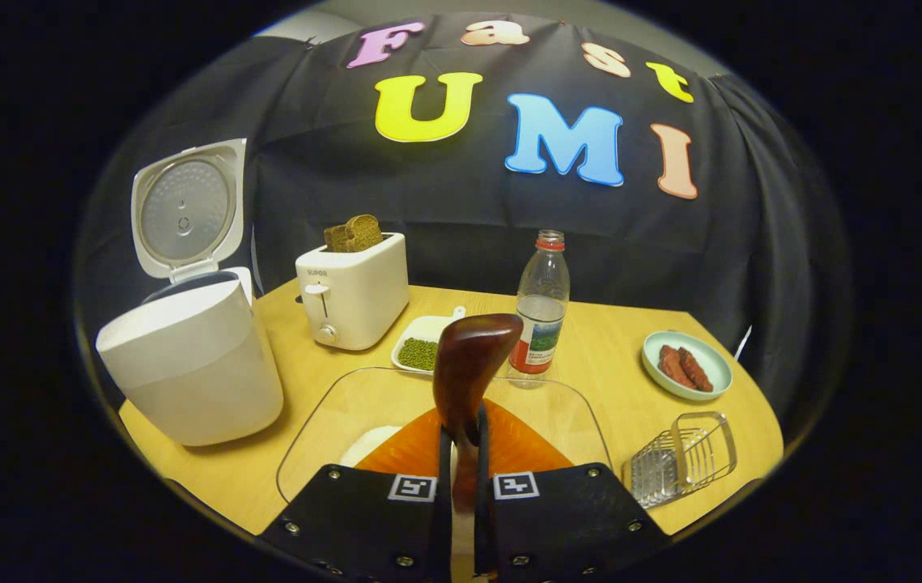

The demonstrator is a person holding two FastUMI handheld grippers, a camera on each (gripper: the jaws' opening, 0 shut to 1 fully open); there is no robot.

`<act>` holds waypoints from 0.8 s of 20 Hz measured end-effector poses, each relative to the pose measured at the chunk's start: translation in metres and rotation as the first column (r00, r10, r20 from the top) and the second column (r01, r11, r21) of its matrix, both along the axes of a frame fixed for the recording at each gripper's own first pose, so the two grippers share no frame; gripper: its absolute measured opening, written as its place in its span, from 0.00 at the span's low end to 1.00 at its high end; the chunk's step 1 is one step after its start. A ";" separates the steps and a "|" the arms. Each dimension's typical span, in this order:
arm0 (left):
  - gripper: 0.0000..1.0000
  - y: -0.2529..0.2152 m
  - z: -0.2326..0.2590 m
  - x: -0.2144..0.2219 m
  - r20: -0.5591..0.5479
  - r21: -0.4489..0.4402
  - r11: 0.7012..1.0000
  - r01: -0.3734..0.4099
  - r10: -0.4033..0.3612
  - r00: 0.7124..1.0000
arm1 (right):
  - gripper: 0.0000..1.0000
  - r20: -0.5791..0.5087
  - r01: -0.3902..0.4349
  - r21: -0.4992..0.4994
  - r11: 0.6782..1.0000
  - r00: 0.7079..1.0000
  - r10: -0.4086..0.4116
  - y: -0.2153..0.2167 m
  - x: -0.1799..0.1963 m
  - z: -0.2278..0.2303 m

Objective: Close the left gripper, press the button to open the rice cooker; take a wooden spoon from the chopstick holder with the right hand, scoop a spoonful of rice and pour it into the rice cooker, then put the wooden spoon back into the chopstick holder.

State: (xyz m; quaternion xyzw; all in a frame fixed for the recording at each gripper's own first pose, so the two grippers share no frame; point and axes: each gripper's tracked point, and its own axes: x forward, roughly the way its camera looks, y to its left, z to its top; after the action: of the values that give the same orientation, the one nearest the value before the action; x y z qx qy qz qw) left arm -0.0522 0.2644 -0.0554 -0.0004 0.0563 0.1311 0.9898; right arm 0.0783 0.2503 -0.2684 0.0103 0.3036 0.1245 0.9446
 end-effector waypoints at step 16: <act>0.96 -0.014 0.014 -0.002 0.001 0.030 1.000 0.008 -0.008 1.000 | 0.11 -0.332 0.375 0.544 0.751 0.918 -0.218 -0.056 0.014 0.018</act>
State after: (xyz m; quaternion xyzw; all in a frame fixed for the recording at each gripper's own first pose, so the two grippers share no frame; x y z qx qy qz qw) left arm -0.0545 0.2500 -0.0412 0.0148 0.0537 0.1278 0.9902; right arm 0.0927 0.1942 -0.2508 0.3708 0.3586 0.0586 0.8546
